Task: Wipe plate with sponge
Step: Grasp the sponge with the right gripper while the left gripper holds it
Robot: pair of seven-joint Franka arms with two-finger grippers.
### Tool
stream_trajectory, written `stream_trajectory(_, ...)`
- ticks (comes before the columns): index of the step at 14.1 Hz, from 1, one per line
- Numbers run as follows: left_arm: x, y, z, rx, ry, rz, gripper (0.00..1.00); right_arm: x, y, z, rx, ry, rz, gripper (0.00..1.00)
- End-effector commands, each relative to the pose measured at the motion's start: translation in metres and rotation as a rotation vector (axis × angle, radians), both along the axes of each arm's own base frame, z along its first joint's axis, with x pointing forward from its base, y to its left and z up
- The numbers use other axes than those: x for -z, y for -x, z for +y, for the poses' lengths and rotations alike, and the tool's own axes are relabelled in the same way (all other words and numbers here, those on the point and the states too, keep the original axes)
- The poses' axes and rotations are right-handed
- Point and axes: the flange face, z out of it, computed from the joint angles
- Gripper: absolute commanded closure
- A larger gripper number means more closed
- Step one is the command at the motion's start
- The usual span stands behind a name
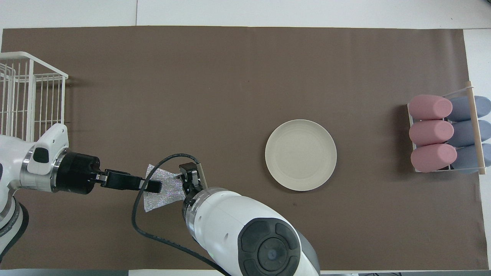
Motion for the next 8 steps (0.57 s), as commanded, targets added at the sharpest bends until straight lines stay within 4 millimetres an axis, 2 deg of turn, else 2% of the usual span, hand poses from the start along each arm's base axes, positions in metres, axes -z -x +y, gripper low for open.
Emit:
stream_trajectory(1,0.0034,0.0032,-0.0024,0.004,0.032,-0.005,1.00,0.0025,0.0024,0.0043,0.006,-0.028,0.000,0.08)
stream_trajectory(3,0.0049,0.0044,-0.0029,0.005,0.030,-0.002,1.00,0.0027,0.0024,0.0052,-0.006,-0.028,-0.011,0.77)
stream_trajectory(4,0.0055,0.0047,-0.0029,0.004,0.030,0.001,1.00,0.0025,0.0016,0.0046,-0.017,-0.028,-0.018,0.94)
stream_trajectory(5,0.0055,0.0049,-0.0030,0.006,0.030,0.001,1.00,0.0036,0.0000,0.0036,-0.031,-0.023,-0.026,1.00)
stream_trajectory(8,0.0054,0.0049,-0.0024,0.005,0.031,0.002,1.00,0.0040,-0.0010,0.0033,-0.035,-0.017,-0.031,1.00)
